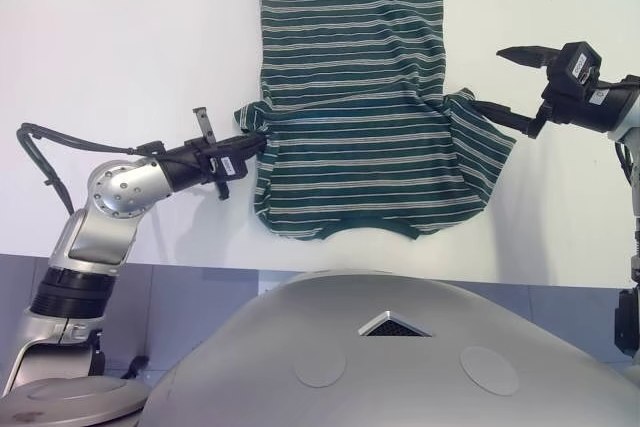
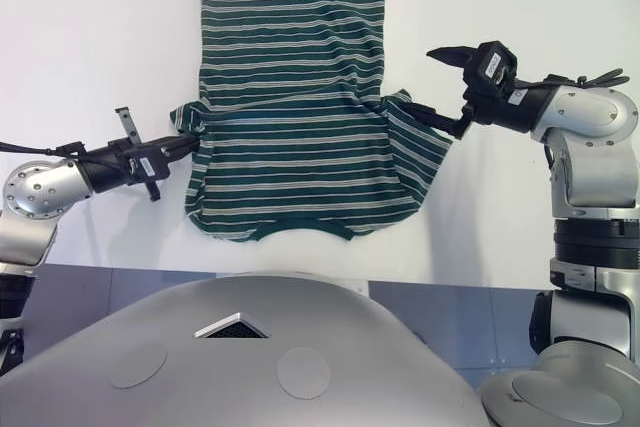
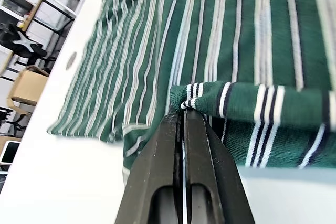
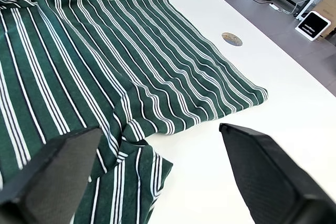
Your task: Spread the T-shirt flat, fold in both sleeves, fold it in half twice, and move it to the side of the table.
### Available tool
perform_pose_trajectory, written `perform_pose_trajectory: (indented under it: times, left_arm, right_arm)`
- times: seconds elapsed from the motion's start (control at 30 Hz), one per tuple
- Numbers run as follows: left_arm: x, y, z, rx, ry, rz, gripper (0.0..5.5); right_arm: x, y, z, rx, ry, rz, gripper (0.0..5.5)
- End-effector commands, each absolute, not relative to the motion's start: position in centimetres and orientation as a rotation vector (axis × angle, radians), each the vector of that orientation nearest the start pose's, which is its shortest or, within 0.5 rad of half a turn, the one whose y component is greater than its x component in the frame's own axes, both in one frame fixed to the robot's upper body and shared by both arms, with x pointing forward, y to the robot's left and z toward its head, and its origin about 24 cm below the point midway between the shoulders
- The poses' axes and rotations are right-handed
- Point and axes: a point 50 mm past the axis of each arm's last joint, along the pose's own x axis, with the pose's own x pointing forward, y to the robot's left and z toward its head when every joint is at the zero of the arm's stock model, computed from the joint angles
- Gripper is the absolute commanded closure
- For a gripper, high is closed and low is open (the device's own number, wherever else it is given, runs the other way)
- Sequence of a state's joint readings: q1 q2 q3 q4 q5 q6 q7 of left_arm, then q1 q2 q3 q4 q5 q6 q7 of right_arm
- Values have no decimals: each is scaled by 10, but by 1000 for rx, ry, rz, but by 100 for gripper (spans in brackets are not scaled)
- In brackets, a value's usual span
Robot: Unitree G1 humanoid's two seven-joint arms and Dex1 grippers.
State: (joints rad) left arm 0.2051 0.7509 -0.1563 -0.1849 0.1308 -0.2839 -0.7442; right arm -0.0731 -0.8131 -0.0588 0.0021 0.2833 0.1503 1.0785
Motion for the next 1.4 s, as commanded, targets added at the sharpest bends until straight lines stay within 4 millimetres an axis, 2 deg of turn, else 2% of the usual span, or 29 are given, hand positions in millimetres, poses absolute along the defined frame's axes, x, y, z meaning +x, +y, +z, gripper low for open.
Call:
perform_pose_trajectory:
  times: [0.03,0.17,0.3,0.53,0.63,0.77,0.9,1.03,1.1,1.3,1.4]
  left_arm:
    - [191,184,41,840,120,-1056,547]
    - [184,165,33,772,111,-1129,547]
    - [183,157,31,727,105,-1157,547]
    - [186,160,31,702,120,-1158,416]
    - [203,164,33,743,99,-1039,358]
    - [213,179,41,757,78,-917,353]
    - [227,193,56,748,49,-791,353]
    - [226,192,56,731,47,-781,353]
    - [226,192,56,721,49,-776,353]
    - [226,192,54,719,57,-779,353]
    - [227,191,54,724,57,-784,350]
  right_arm:
    - [248,-258,107,-466,309,978,129]
    - [251,-258,109,-473,307,983,129]
    - [252,-257,107,-473,312,987,129]
    - [247,-262,98,-514,390,998,129]
    - [245,-279,91,-580,466,958,129]
    - [235,-306,89,-615,564,932,129]
    - [222,-317,86,-473,586,951,129]
    - [212,-327,74,-184,588,892,129]
    - [204,-331,63,-100,617,856,129]
    - [185,-334,32,-90,735,829,129]
    - [182,-334,24,-101,752,829,194]
